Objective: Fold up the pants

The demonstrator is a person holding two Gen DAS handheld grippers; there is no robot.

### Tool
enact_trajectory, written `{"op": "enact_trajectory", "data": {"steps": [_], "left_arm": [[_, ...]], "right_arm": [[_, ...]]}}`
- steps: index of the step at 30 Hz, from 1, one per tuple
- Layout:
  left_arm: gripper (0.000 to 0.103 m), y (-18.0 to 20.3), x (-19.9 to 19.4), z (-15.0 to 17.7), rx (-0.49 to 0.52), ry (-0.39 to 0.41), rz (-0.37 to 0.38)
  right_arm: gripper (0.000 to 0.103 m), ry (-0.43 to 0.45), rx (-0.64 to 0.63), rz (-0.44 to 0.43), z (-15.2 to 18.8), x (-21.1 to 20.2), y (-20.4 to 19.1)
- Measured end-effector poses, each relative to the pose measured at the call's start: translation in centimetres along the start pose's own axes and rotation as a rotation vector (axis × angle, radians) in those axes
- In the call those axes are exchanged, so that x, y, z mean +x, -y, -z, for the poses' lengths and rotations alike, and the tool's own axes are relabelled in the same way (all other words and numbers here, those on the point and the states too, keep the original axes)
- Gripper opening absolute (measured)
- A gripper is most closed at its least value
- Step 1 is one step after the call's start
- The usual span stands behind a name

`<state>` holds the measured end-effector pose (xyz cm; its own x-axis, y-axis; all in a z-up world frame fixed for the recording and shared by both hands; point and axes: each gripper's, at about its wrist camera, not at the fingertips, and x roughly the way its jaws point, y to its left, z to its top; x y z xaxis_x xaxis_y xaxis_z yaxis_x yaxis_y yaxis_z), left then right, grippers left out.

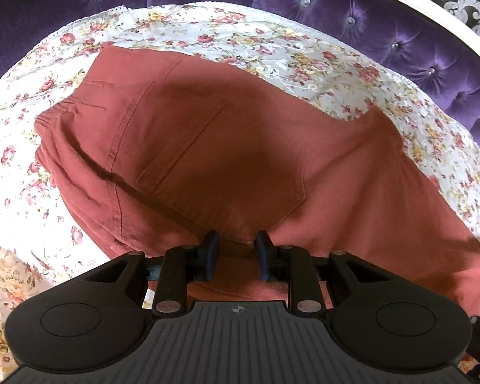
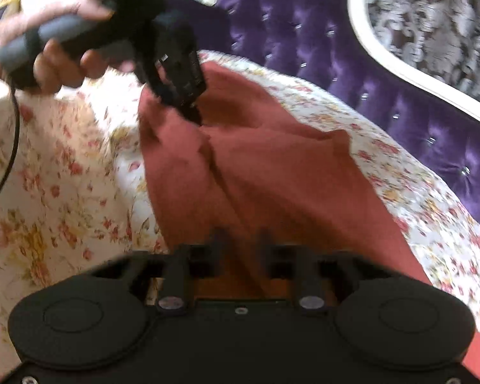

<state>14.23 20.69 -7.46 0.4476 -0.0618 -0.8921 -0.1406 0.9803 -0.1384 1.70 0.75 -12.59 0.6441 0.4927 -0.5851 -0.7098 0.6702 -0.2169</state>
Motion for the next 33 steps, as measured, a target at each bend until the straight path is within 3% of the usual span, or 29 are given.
{"op": "enact_trajectory", "data": {"steps": [3,8,12,16,20,27,29,31,33], "left_arm": [[0.026,-0.1,0.1,-0.1,0.008,0.002,0.001],[0.025,0.0,0.2,-0.3,0.0,0.002,-0.001],[0.026,0.6,-1.0,0.3,0.014,0.037,-0.016],[0.026,1.3,-1.9,1.8,0.027,0.042,0.067],[0.026,1.7,-0.8,3.8,0.098,-0.012,0.038],[0.026,0.5,-1.5,4.6,0.089,0.02,0.054],[0.026,0.0,-1.4,4.7,0.076,0.023,0.064],[0.026,-0.1,-1.3,4.8,0.062,0.025,0.071],[0.026,-0.1,-1.4,5.0,0.058,0.029,0.073]], "right_arm": [[0.007,0.083,0.034,0.01,0.3,-2.5,-0.4],[0.009,-0.053,-0.136,-0.02,2.5,-0.6,-4.2],[0.015,-0.029,-0.119,-0.016,2.3,-1.3,-4.2],[0.015,0.036,0.01,-0.057,0.8,-3.2,-1.4],[0.015,0.058,0.184,-0.028,0.0,-3.5,3.3],[0.017,0.003,0.267,0.042,-2.0,1.8,9.7],[0.022,-0.005,0.296,0.049,-2.6,3.5,11.6],[0.038,-0.005,0.295,0.048,-3.2,5.0,12.7],[0.046,-0.016,0.279,0.039,-3.5,6.1,13.2]]}}
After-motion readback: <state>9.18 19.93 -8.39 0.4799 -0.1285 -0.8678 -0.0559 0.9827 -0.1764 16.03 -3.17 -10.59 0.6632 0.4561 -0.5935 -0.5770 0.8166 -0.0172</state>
